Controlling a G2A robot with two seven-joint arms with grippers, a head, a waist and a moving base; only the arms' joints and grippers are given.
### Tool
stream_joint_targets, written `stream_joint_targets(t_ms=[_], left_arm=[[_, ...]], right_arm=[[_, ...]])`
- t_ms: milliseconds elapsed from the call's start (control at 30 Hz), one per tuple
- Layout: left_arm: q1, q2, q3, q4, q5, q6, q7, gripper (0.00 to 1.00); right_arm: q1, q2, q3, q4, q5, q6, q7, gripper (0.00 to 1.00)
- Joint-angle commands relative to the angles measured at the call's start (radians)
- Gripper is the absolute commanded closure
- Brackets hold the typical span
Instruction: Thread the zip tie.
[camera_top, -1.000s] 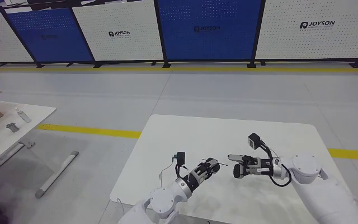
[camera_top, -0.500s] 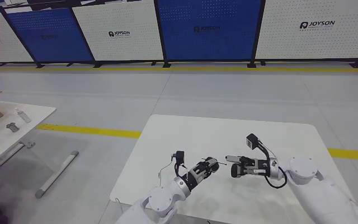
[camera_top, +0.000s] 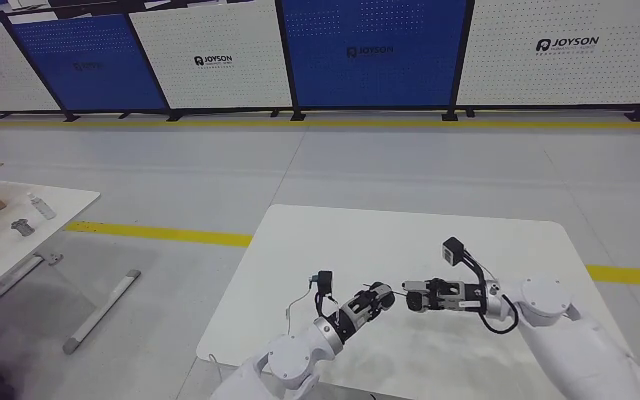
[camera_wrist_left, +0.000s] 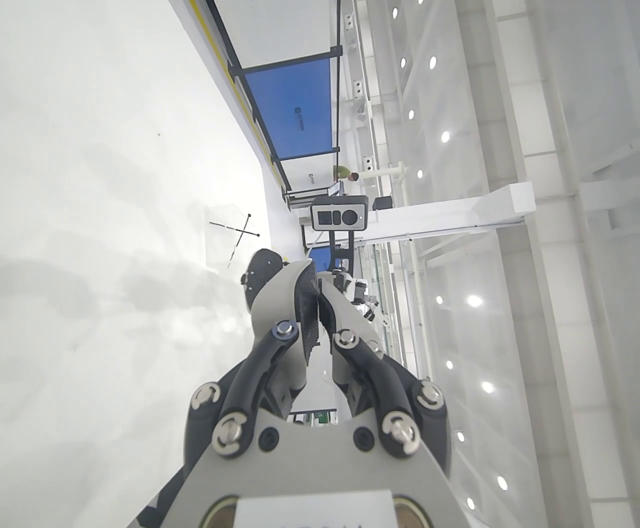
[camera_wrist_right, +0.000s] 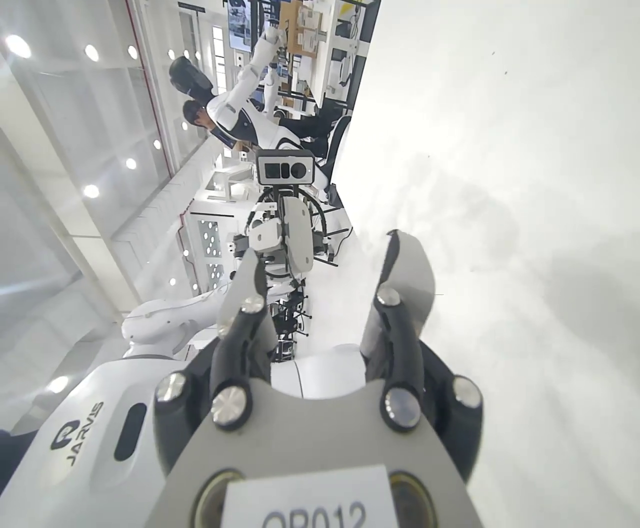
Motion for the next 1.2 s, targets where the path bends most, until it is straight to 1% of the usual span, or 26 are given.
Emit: stream_joint_targets(t_ms=[0, 200, 267, 367, 467, 533, 667, 833, 1067, 1133, 1167], left_arm=[[-0.002, -0.001, -0.002, 0.004, -0.001, 0.002, 0.0, 1.0], [-0.005, -0.002, -0.002, 0.007, 0.004, 0.009, 0.0, 1.0], [-0.006, -0.003, -0.001, 0.01, 0.005, 0.011, 0.002, 1.0], [-0.008, -0.005, -0.001, 0.013, -0.006, 0.016, 0.012, 1.0], [-0.009, -0.007, 0.0, 0.013, -0.01, 0.02, 0.019, 1.0], [-0.01, -0.009, 0.0, 0.013, -0.014, 0.024, 0.024, 1.0], [-0.01, -0.01, 0.001, 0.012, -0.017, 0.027, 0.025, 1.0], [-0.004, -0.011, 0.0, 0.006, -0.013, 0.025, 0.018, 1.0], [-0.002, -0.01, -0.004, 0.006, -0.008, 0.024, 0.0, 1.0], [-0.001, -0.01, -0.004, 0.006, -0.007, 0.03, -0.004, 1.0], [-0.001, -0.01, -0.004, 0.005, -0.005, 0.037, -0.004, 0.9]], right_arm=[[0.001, -0.003, -0.004, -0.003, -0.006, 0.001, -0.007, 0.8], [0.002, -0.005, -0.001, -0.006, -0.006, -0.003, 0.005, 0.79], [0.0, -0.006, 0.003, -0.007, 0.005, -0.011, 0.018, 0.77], [-0.003, -0.005, 0.012, -0.003, 0.02, -0.028, 0.04, 0.77], [-0.004, -0.006, 0.016, -0.002, 0.025, -0.032, 0.051, 0.8], [-0.005, -0.006, 0.018, -0.001, 0.025, -0.034, 0.055, 0.84], [-0.005, -0.007, 0.02, -0.005, 0.021, -0.032, 0.057, 0.87], [-0.004, -0.009, 0.021, -0.005, 0.018, -0.023, 0.057, 1.0], [-0.006, -0.011, 0.024, -0.009, 0.013, -0.017, 0.057, 1.0], [-0.008, -0.01, 0.026, -0.012, 0.012, -0.016, 0.057, 1.0], [-0.009, -0.01, 0.027, -0.012, 0.011, -0.016, 0.057, 1.0]])
